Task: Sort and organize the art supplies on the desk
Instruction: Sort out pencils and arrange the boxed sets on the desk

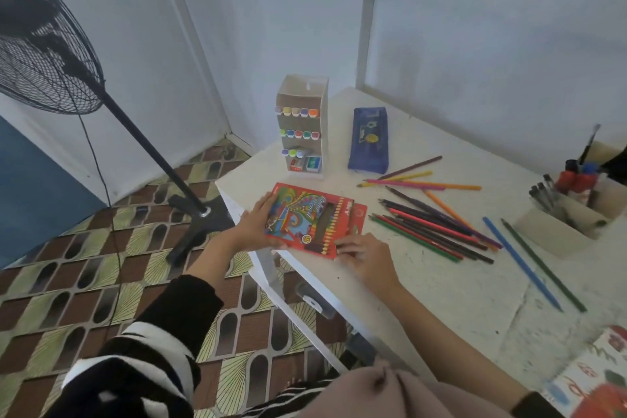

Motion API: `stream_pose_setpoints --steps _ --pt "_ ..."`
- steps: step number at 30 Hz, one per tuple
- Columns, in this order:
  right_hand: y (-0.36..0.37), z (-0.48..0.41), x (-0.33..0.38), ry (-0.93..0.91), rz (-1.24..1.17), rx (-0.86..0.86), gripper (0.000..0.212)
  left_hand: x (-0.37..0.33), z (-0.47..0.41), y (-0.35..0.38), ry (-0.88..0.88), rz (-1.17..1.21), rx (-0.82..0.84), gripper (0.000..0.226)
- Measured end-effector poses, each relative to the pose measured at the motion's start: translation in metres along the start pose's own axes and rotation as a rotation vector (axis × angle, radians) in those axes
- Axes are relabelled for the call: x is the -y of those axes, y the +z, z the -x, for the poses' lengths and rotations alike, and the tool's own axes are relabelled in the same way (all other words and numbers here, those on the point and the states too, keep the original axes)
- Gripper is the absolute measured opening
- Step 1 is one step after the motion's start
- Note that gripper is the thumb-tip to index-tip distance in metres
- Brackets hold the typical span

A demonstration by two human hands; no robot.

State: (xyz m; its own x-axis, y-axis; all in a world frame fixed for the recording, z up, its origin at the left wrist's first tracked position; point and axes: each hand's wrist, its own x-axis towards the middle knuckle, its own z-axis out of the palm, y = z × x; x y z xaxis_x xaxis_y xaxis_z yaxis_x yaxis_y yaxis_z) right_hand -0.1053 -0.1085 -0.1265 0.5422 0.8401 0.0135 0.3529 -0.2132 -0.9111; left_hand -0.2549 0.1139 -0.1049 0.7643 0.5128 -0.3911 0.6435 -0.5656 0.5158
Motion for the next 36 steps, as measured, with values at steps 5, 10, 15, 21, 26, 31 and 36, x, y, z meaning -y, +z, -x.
stream_pose_setpoints --steps 5,10,15,21,26,31,36 --pt "-0.02 -0.006 0.004 0.021 0.099 -0.124 0.012 0.009 -0.005 0.002 -0.016 -0.065 0.06 0.116" --pt "-0.057 -0.017 -0.022 0.02 0.497 -0.271 0.016 0.005 -0.001 0.004 -0.027 -0.093 0.041 0.11" --pt "-0.071 -0.019 -0.025 0.059 0.716 -0.218 0.017 0.015 -0.005 0.002 0.003 0.014 0.097 0.12" --pt "-0.073 -0.016 -0.013 0.055 0.776 -0.219 0.009 0.008 -0.005 0.008 -0.005 -0.013 0.047 0.12" --pt "-0.084 -0.014 0.018 0.015 0.22 -0.198 0.008 0.013 -0.009 0.013 -0.002 -0.003 0.023 0.115" --pt "-0.092 -0.014 0.029 0.006 -0.205 -0.456 0.032 0.011 -0.008 0.013 -0.002 0.022 0.004 0.11" --pt "-0.081 -0.009 0.012 0.186 -0.514 -0.633 0.019 0.013 -0.008 0.012 -0.002 0.063 0.04 0.121"
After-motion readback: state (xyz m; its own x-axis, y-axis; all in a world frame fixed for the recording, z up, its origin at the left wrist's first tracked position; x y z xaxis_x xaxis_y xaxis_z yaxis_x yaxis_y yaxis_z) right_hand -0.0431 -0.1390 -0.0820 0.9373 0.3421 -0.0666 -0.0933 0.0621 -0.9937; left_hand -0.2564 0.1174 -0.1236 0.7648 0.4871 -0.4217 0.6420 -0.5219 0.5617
